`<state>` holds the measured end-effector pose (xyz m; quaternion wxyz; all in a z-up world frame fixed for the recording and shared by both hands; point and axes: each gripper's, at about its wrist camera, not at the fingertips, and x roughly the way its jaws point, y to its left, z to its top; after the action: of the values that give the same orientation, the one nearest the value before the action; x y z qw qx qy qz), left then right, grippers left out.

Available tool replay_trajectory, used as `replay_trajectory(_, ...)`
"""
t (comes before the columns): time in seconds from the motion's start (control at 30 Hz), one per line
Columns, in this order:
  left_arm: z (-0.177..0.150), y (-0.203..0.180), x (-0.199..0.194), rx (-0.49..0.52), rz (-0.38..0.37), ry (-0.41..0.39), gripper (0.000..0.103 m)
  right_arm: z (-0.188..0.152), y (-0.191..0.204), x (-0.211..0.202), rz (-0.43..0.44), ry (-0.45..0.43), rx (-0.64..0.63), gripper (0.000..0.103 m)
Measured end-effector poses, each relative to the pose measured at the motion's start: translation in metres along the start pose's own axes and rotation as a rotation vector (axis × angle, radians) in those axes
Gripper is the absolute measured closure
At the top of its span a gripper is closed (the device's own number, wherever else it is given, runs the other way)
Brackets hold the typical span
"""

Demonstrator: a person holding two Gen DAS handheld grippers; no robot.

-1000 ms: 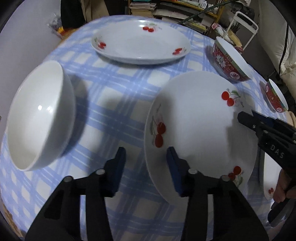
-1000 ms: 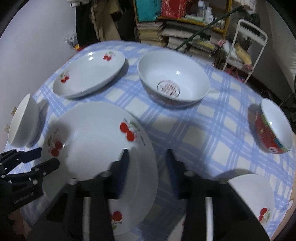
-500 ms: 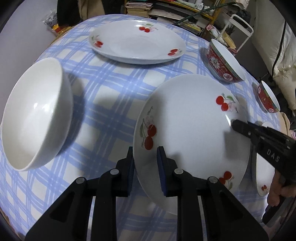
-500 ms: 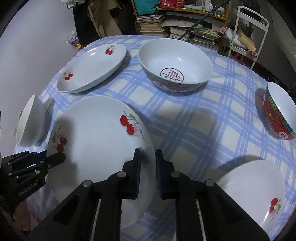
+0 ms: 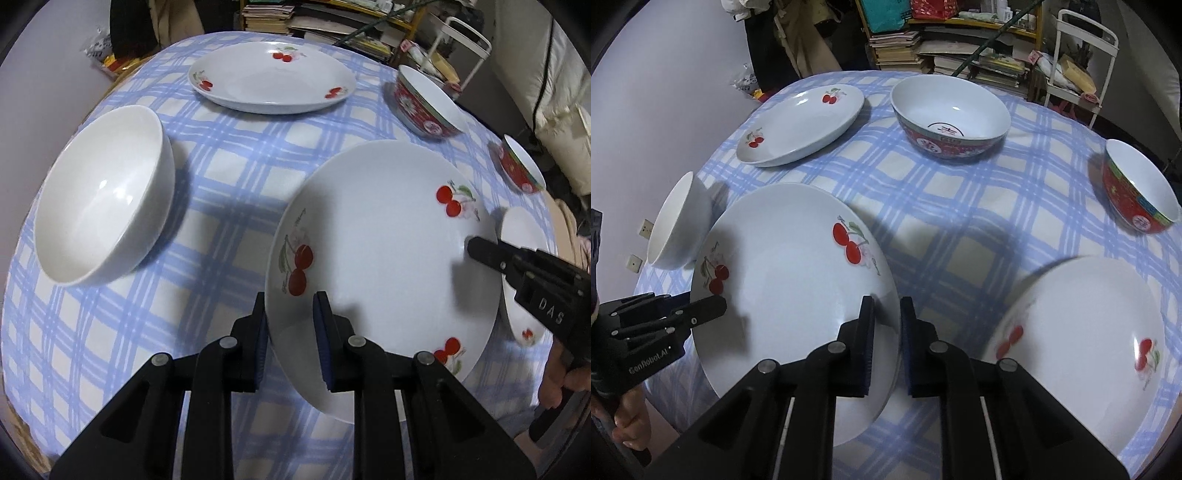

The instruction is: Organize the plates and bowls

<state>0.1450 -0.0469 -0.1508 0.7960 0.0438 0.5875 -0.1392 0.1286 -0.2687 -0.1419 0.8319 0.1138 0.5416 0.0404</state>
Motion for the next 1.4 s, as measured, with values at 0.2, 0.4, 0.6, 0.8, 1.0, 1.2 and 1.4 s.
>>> replay_trajectory(0.2, -0.014, 0.006, -0.018, -0.036, -0.011, -0.004, 0.081, -0.012, 0.004, -0.019, 0.024, -0.022, 0.009, 0.090)
replay_trajectory(0.4, -0.025, 0.017, -0.034, -0.096, 0.000, -0.014, 0.081, -0.022, 0.019, -0.028, 0.032, -0.030, -0.010, 0.090)
replay_trajectory(0.6, -0.033, 0.023, -0.043, -0.121, 0.006, -0.005, 0.081, -0.028, 0.030, -0.034, 0.034, -0.034, -0.024, 0.090)
replay_trajectory(0.8, -0.038, 0.028, -0.043, -0.140, 0.002, 0.020, 0.081, -0.035, 0.034, -0.033, 0.027, -0.021, -0.017, 0.090)
replay_trajectory(1.0, -0.040, 0.029, -0.035, -0.144, 0.005, 0.048, 0.081, -0.039, 0.035, -0.026, 0.007, -0.007, -0.016, 0.089)
replay_trajectory(1.2, -0.045, 0.028, -0.019, -0.143, 0.024, 0.101, 0.081, -0.042, 0.034, -0.012, -0.007, 0.038, -0.017, 0.089)
replay_trajectory(1.4, -0.042, 0.025, -0.005, -0.139, 0.027, 0.130, 0.081, -0.044, 0.033, 0.004, -0.049, 0.064, -0.017, 0.087)
